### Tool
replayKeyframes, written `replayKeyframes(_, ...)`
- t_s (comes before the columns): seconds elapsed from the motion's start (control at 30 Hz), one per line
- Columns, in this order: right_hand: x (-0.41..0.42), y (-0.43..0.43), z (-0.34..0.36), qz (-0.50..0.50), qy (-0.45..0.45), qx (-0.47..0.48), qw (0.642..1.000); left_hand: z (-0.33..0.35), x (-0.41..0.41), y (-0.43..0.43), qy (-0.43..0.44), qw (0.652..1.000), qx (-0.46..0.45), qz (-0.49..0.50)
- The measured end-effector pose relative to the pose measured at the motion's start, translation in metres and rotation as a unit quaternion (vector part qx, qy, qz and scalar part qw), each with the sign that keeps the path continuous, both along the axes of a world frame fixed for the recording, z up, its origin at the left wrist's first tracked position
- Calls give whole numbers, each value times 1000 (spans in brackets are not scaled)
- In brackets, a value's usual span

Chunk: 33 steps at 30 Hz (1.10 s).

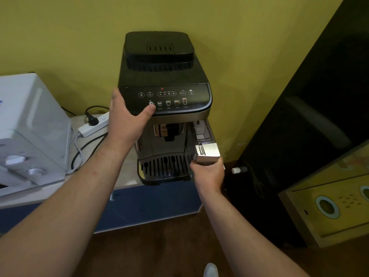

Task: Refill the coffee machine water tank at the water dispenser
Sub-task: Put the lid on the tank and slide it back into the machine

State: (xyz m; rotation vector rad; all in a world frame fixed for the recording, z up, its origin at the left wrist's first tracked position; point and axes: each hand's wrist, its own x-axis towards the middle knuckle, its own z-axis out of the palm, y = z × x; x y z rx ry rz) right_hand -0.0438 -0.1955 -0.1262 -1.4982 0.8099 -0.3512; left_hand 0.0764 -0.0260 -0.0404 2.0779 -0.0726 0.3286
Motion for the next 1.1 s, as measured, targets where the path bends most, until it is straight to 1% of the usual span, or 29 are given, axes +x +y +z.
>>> replayKeyframes(0.5, 46, -4, -1, 5, 1, -16, 1000, -3, 1, 1, -5, 1000, -20, -4)
replayKeyframes(0.6, 55, -9, 1, 29, 4, -18, 999, -3, 2, 2, 2, 1000, -15, -3)
replayKeyframes(0.67, 57, -16, 0, 67, 2, -18, 998, -3, 2, 2, 3, 1000, -12, -3)
replayKeyframes(0.73, 55, -28, 0, 128, 13, -44, 991, -3, 2, 3, -1, 1000, -11, -7)
replayKeyframes(0.83, 51, -54, 3, 215, 36, -121, 969, -3, 3, 5, 8, 1000, -8, -14)
replayKeyframes(0.97, 60, -76, 14, 230, 25, -232, 945, -3, 2, 5, 7, 1000, -11, -14)
replayKeyframes(1.03, 63, -77, 15, 249, 26, -248, 936, -3, 2, 4, 7, 1000, -12, -13)
replayKeyframes(1.1, 64, -78, 14, 246, 23, -235, 940, -3, 2, 4, 7, 1000, -13, -14)
